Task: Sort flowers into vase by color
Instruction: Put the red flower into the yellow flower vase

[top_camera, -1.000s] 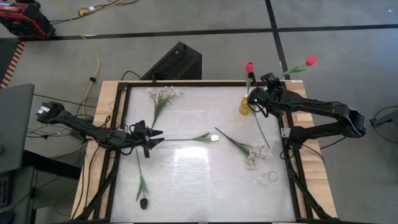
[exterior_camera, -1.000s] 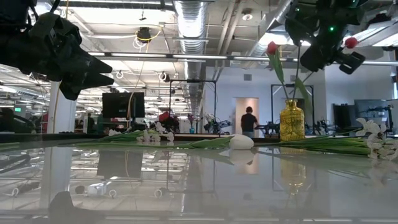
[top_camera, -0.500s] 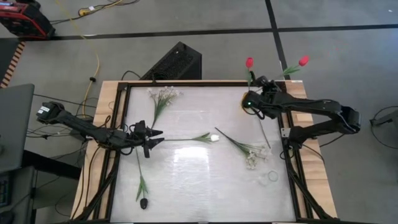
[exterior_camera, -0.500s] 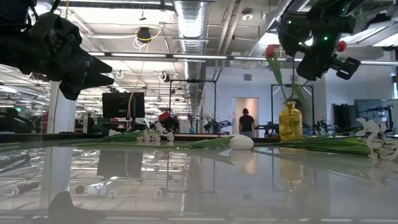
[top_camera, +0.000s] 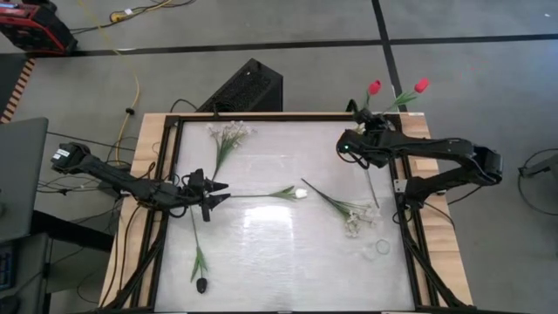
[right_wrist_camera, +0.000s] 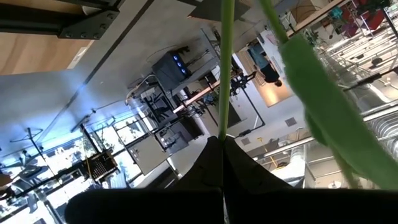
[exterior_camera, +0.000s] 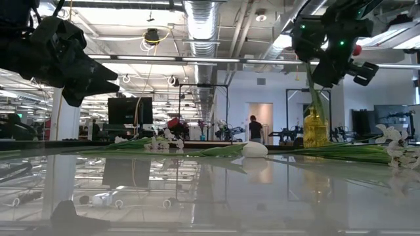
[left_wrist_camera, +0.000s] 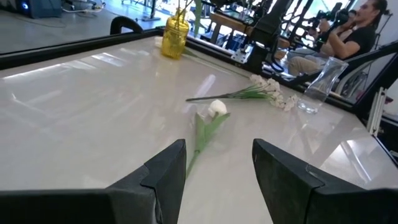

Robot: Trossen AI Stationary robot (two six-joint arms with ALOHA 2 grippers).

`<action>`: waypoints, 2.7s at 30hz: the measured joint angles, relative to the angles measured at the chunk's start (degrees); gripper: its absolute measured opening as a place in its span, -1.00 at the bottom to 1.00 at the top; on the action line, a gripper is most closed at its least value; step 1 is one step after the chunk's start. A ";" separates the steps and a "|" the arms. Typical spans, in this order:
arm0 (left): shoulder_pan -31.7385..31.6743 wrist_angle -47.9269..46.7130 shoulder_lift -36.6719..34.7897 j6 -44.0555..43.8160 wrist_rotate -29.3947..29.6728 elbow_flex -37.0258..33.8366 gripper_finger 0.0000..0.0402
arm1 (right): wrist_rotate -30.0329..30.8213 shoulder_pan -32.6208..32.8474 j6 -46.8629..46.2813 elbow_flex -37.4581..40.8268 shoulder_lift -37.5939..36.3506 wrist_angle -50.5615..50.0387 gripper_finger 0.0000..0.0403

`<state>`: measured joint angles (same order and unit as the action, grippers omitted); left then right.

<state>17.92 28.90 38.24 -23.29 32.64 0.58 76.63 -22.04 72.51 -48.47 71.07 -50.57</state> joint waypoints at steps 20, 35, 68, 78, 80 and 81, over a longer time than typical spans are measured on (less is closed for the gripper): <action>-0.01 0.03 -0.02 -0.09 1.05 0.00 -0.14 | 0.29 -6.81 0.16 -0.11 -10.60 -1.68 -0.92; 0.00 -0.02 -0.01 -0.35 1.05 0.00 -0.14 | 0.06 -9.84 0.91 -0.11 -4.92 -0.36 -0.92; 0.00 -1.24 -0.02 -0.55 1.50 0.00 -0.14 | 0.12 -9.82 -0.68 -15.84 -8.24 -0.02 -0.92; -0.01 -1.13 0.00 -1.83 3.04 0.00 -0.14 | 0.08 -7.26 1.18 -26.84 -8.17 0.11 -0.92; -0.01 -0.52 -0.02 -2.42 4.45 0.00 -0.14 | 0.03 -4.91 1.69 -29.29 -8.07 0.23 -0.92; -0.01 -0.05 0.00 -2.49 4.98 0.00 -0.14 | -0.35 -3.24 2.35 -30.26 -8.04 0.17 -0.92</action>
<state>17.91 28.84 38.24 -25.78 37.63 0.58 76.28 -25.28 74.86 -78.73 63.02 -50.39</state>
